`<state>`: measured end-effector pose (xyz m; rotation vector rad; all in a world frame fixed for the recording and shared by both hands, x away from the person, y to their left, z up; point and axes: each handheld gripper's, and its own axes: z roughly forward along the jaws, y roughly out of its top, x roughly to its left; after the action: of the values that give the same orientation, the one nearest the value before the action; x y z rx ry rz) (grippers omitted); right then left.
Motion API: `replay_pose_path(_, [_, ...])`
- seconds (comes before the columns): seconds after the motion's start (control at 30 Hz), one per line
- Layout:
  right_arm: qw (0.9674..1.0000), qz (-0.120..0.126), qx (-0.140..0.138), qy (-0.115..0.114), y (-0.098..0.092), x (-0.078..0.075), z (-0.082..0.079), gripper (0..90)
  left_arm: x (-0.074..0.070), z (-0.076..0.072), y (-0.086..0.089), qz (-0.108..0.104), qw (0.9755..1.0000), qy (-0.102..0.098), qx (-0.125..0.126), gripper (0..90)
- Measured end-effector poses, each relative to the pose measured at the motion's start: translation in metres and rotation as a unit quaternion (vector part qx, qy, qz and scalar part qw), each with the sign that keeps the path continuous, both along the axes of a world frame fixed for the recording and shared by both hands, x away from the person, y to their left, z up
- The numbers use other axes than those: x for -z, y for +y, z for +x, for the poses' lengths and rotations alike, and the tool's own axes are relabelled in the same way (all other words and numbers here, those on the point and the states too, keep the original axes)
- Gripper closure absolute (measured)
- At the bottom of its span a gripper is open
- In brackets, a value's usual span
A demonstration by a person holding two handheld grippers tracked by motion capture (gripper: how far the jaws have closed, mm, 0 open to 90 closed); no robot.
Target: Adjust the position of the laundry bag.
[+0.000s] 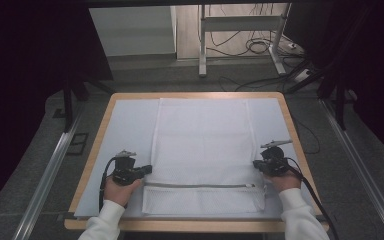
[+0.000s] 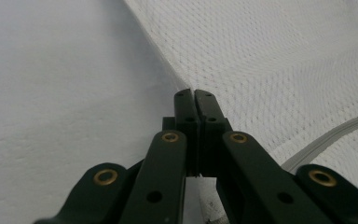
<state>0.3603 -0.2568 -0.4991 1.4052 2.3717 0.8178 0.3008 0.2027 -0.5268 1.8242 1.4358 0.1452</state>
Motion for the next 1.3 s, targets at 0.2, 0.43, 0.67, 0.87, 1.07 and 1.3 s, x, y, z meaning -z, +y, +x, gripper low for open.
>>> replay_pose_path(0.2, [1.0000,-0.001,-0.006,-0.002,0.007,0.001,0.000,87.6,0.001,-0.002,0.008,0.004,1.0000,0.000,-0.007,90.0])
replay_pose_path(0.43, [0.9999,-0.002,-0.013,-0.004,0.014,0.001,0.000,87.6,0.002,-0.004,0.016,0.004,0.9999,0.002,-0.011,90.0])
replay_pose_path(0.67, [0.9997,0.000,-0.026,-0.005,0.024,0.003,-0.001,87.5,0.003,-0.004,0.024,0.009,0.9998,0.002,-0.017,90.0])
replay_pose_path(0.87, [0.9994,-0.004,-0.035,-0.002,0.029,0.004,-0.002,87.5,0.005,-0.005,0.032,0.010,0.9997,0.007,-0.022,90.0])
replay_pose_path(1.07, [0.9993,-0.003,-0.039,-0.002,0.028,0.004,-0.004,87.4,0.006,-0.006,0.033,0.010,0.9997,0.007,-0.022,89.9])
replay_pose_path(1.3, [0.9990,-0.006,-0.044,-0.003,0.031,0.007,-0.003,87.3,0.007,-0.005,0.034,0.012,0.9996,0.008,-0.024,89.5])
